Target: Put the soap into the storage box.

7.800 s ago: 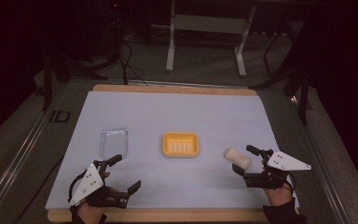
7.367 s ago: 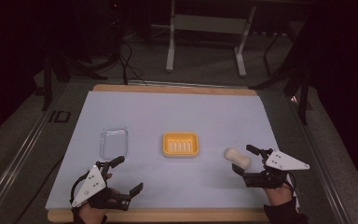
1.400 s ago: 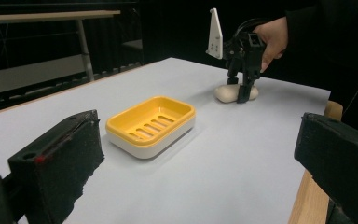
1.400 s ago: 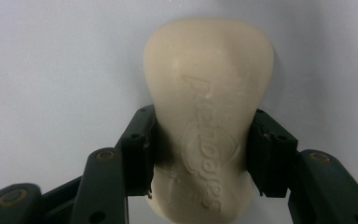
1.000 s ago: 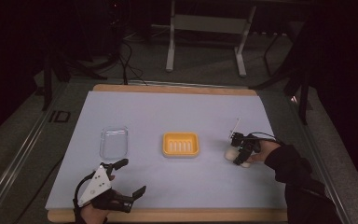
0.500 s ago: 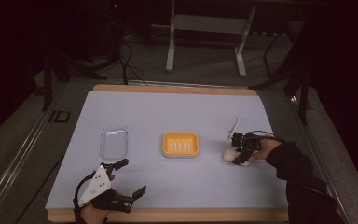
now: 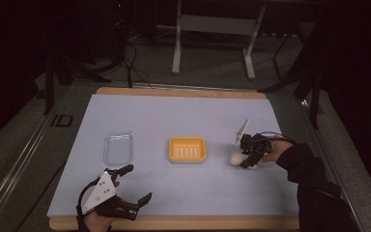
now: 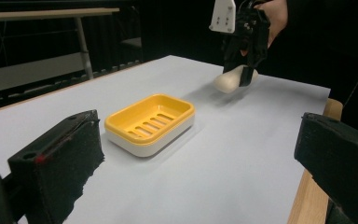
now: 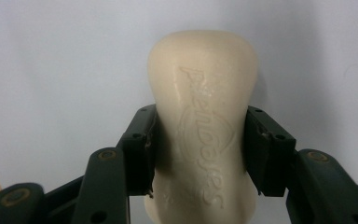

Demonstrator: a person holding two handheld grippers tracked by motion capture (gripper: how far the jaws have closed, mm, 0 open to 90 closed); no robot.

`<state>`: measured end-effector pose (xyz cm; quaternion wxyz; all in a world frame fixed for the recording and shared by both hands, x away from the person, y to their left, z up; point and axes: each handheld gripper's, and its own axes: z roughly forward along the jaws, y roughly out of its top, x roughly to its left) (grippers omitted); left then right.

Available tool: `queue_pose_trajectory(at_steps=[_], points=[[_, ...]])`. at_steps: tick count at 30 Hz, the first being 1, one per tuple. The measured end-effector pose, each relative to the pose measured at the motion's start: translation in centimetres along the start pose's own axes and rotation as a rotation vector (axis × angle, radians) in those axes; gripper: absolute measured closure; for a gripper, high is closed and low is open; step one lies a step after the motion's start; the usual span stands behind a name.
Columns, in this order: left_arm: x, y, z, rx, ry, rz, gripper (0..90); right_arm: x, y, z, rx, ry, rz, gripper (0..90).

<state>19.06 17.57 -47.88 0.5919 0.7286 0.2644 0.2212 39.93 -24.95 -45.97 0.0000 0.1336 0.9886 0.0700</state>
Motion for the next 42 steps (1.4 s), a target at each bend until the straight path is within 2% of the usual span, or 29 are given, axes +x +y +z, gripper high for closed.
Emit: queue_pose_trajectory(at_steps=[4,12,18,26,35,36,42], points=[[0.0,0.0,0.0,0.0,-0.002,-0.004,1.1,0.2,0.4,-0.5,-0.009,0.002,-0.021,49.7],[0.0,-0.1,0.0,-0.002,-0.003,-0.007,1.2,0.7,1.4,-1.7,-0.034,-0.012,-0.105,49.7],[0.0,-0.1,-0.1,-0.002,-0.004,-0.007,1.1,0.8,2.4,-2.5,-0.043,-0.007,-0.118,49.7],[0.0,-0.1,0.0,-0.002,-0.005,-0.009,1.1,1.4,4.4,-3.5,-0.072,0.0,-0.169,49.7],[0.0,-0.1,0.0,0.001,-0.006,-0.008,1.1,1.7,6.4,-3.9,-0.112,0.01,-0.22,49.7],[0.0,-0.1,-0.1,0.001,-0.006,-0.008,1.1,2.0,6.9,-3.9,-0.118,0.011,-0.237,49.7],[0.0,-0.1,0.0,0.0,-0.007,-0.009,1.2,2.3,7.6,-3.9,-0.138,0.02,-0.271,49.7]])
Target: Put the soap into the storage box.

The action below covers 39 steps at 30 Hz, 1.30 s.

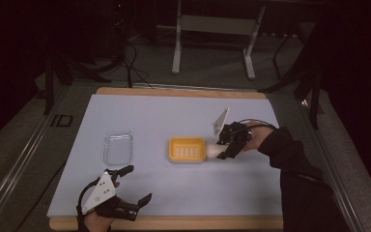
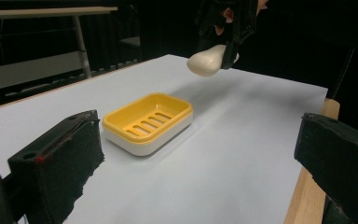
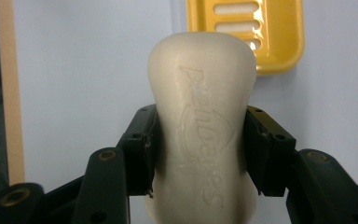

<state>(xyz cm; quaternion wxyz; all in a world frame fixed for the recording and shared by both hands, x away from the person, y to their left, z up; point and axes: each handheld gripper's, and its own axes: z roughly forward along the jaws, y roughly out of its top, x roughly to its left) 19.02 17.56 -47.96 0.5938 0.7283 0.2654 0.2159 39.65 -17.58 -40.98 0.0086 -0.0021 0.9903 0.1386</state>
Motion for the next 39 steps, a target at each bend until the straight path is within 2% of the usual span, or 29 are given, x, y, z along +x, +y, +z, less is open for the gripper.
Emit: queue_pose_trajectory(at_steps=[6,7,9,10,17,20,33,39], points=[[0.0,0.0,0.0,0.001,0.002,0.0,1.2,0.0,0.8,0.1,-0.04,-0.009,-0.045,49.7],[0.0,0.0,0.0,0.0,0.002,0.001,1.1,-0.1,1.0,0.2,-0.064,-0.015,-0.06,49.7],[0.0,0.0,0.0,0.002,0.002,0.002,1.2,-0.1,1.0,0.2,-0.064,-0.015,-0.06,49.7],[0.0,0.0,-0.1,0.003,0.003,0.004,1.1,-0.2,1.5,0.4,-0.092,-0.008,-0.064,49.7],[0.0,0.0,-0.1,0.001,-0.001,0.004,1.1,-0.5,2.4,1.0,-0.135,-0.002,-0.091,49.7],[0.0,0.0,-0.1,0.0,-0.002,0.004,1.2,-0.8,2.9,1.0,-0.173,0.004,-0.083,49.7],[0.0,0.1,-0.2,0.0,-0.004,0.006,1.1,-1.8,4.2,2.1,-0.248,0.011,-0.109,49.6],[-0.1,0.1,-0.2,-0.005,-0.008,0.007,1.1,-2.5,4.6,3.1,-0.264,-0.001,-0.106,49.6]])
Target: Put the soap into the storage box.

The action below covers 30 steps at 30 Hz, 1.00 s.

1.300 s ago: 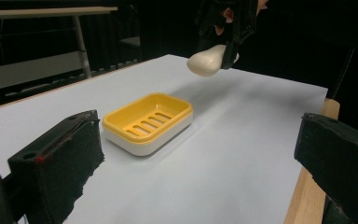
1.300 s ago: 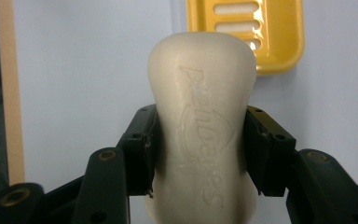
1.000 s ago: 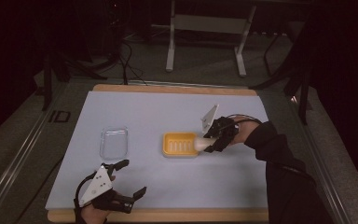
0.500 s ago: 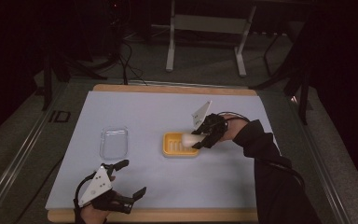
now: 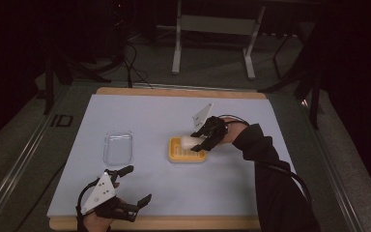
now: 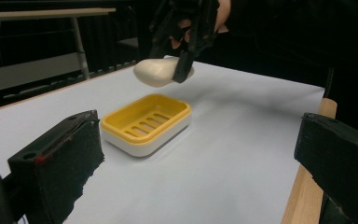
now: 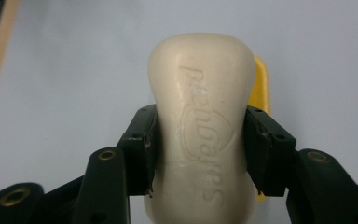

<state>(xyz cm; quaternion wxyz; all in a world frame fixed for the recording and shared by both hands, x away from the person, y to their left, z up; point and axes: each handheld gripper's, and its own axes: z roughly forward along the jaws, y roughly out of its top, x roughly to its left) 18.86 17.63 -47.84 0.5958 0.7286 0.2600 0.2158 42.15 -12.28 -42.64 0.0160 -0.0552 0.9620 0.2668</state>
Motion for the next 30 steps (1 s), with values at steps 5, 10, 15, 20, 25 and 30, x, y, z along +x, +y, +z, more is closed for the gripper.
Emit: queue_pose_trajectory(at_steps=[5,10,15,20,25,30], points=[[0.0,0.0,0.0,0.003,-0.004,0.005,1.2,-0.6,0.1,0.8,-0.031,-0.013,0.007,49.6],[-0.1,0.0,0.0,0.003,-0.006,0.008,1.1,-1.1,-0.1,2.2,-0.05,-0.001,0.002,49.6],[-0.1,0.0,0.0,0.003,-0.007,0.009,1.1,-1.3,-0.6,3.7,-0.046,0.0,0.001,49.6],[-0.1,0.0,0.0,0.005,-0.01,0.009,1.1,-1.6,-1.3,5.1,0.008,0.009,0.0,49.6],[-0.1,0.0,0.0,0.005,-0.011,0.009,1.1,-2.0,-1.8,6.1,0.026,0.014,0.018,49.6],[-0.1,0.0,0.0,0.007,-0.01,0.01,1.2,-2.2,-2.1,6.9,0.068,0.027,0.036,49.5]])
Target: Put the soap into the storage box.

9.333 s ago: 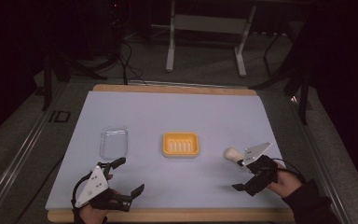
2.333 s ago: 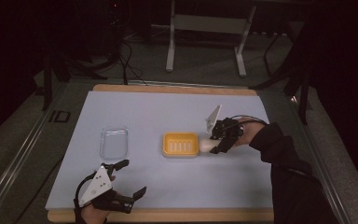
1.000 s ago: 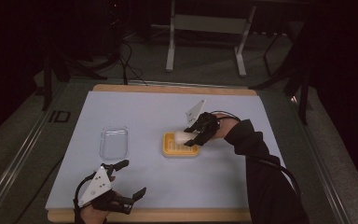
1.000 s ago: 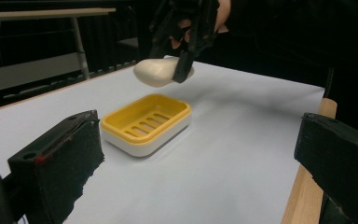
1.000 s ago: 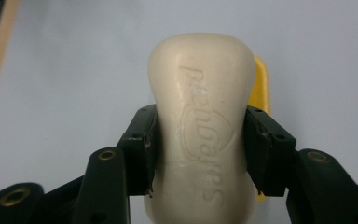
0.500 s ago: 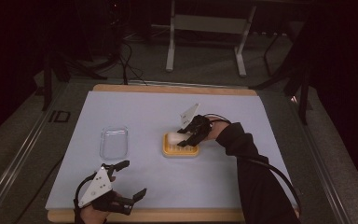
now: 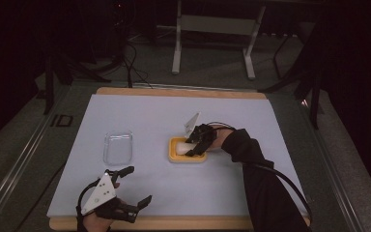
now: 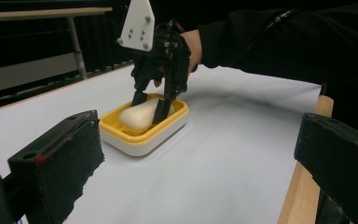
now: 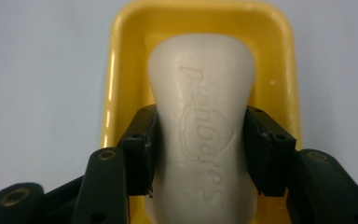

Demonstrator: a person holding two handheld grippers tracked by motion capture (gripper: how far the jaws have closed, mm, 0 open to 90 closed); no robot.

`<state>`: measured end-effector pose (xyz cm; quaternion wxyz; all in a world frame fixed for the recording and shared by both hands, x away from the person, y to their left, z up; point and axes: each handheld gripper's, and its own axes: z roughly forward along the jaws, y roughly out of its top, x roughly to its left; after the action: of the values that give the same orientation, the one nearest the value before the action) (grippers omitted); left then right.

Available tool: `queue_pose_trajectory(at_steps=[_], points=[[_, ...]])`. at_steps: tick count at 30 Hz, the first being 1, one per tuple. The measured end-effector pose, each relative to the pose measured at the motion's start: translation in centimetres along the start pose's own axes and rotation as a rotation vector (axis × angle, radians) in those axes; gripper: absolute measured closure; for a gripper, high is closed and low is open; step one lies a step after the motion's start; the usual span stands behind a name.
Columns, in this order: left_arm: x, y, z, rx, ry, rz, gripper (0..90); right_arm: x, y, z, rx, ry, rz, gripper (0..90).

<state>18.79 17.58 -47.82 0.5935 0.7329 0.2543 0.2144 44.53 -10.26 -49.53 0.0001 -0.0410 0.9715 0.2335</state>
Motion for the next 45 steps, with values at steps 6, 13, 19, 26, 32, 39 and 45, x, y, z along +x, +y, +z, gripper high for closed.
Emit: queue_pose_trajectory(at_steps=[6,13,19,26,32,39,45], points=[[0.0,0.0,0.0,0.002,-0.001,0.001,1.2,0.0,0.1,0.1,0.006,-0.008,-0.002,48.9],[0.0,0.0,0.1,0.005,-0.003,0.001,1.1,0.2,0.5,-0.6,0.0,0.001,0.009,45.9],[0.0,0.0,0.1,0.004,-0.002,0.0,1.1,0.4,0.7,-2.3,-0.04,-0.045,0.017,41.9],[0.0,0.0,0.1,0.006,-0.002,-0.001,1.2,0.8,0.9,-4.5,-0.074,-0.087,0.045,32.2],[0.0,0.0,0.1,0.005,0.0,-0.002,1.1,1.9,0.9,-5.4,-0.048,-0.147,0.088,14.2],[0.0,0.0,0.1,0.005,-0.001,-0.002,1.1,3.5,0.3,-6.6,-0.134,-0.237,0.19,11.0],[0.0,0.0,0.1,0.01,0.0,-0.001,1.2,4.4,-0.6,-7.6,-0.193,-0.332,0.271,12.9]])
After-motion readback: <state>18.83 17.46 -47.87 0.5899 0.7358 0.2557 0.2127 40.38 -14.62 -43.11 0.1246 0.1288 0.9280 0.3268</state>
